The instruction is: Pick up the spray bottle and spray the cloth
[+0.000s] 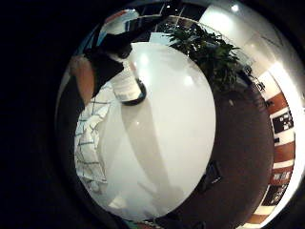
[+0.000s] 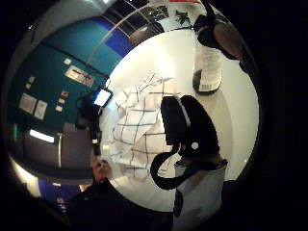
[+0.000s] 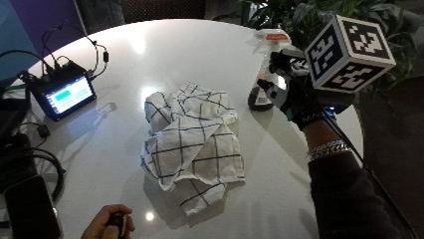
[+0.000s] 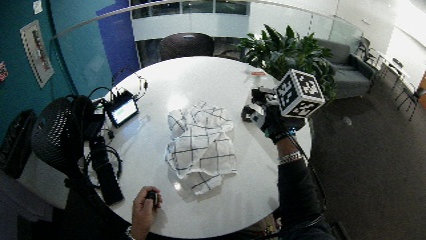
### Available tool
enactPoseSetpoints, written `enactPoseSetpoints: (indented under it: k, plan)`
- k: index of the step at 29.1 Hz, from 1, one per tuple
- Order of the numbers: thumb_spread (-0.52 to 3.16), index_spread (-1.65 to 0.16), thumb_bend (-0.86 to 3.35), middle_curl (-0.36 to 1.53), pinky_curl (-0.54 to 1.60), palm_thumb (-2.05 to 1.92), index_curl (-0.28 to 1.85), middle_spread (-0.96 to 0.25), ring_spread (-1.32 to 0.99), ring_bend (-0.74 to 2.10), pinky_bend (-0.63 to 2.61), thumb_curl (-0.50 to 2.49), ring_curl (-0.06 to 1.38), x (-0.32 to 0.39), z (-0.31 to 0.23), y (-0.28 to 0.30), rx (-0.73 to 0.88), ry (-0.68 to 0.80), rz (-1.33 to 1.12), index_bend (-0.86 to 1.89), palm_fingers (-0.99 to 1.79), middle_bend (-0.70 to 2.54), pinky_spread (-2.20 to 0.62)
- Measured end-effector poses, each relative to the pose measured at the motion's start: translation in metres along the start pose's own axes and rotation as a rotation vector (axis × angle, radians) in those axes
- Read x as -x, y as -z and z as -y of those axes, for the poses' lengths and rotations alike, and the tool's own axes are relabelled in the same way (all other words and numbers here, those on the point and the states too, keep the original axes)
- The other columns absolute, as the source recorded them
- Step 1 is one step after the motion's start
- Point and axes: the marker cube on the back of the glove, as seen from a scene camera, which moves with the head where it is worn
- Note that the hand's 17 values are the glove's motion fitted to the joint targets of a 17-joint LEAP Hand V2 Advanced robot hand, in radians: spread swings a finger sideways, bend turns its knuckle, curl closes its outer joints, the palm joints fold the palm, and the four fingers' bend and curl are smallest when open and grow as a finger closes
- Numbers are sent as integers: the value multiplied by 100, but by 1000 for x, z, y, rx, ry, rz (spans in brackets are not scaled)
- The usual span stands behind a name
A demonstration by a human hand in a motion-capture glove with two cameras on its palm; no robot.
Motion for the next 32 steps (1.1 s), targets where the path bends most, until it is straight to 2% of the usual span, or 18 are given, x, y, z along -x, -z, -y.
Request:
enactPoseSetpoints:
  k: [9, 14, 20, 25, 32]
  plan:
    - [127, -34, 6, 35, 30, 69, 29, -7, -8, 46, 22, 29, 34, -21, 21, -16, -98, -222, 117, 13, 92, 22, 16]
    - [128, -32, 4, 35, 33, 70, 28, -6, -8, 47, 24, 31, 36, -25, 30, -27, -153, -299, 173, 12, 91, 19, 13]
    - [127, -30, 3, 37, 34, 73, 28, -6, -8, 44, 24, 33, 37, -24, 41, -49, -108, -382, 520, 11, 86, 20, 12]
    - [124, -30, 4, 38, 34, 79, 28, -6, -8, 40, 21, 36, 36, -25, 51, -63, -163, -383, 727, 14, 83, 22, 12]
    - [116, -29, 2, 41, 28, 84, 33, -12, -10, 33, 11, 39, 34, -27, 58, -67, -311, -343, 785, 27, 101, 30, 12]
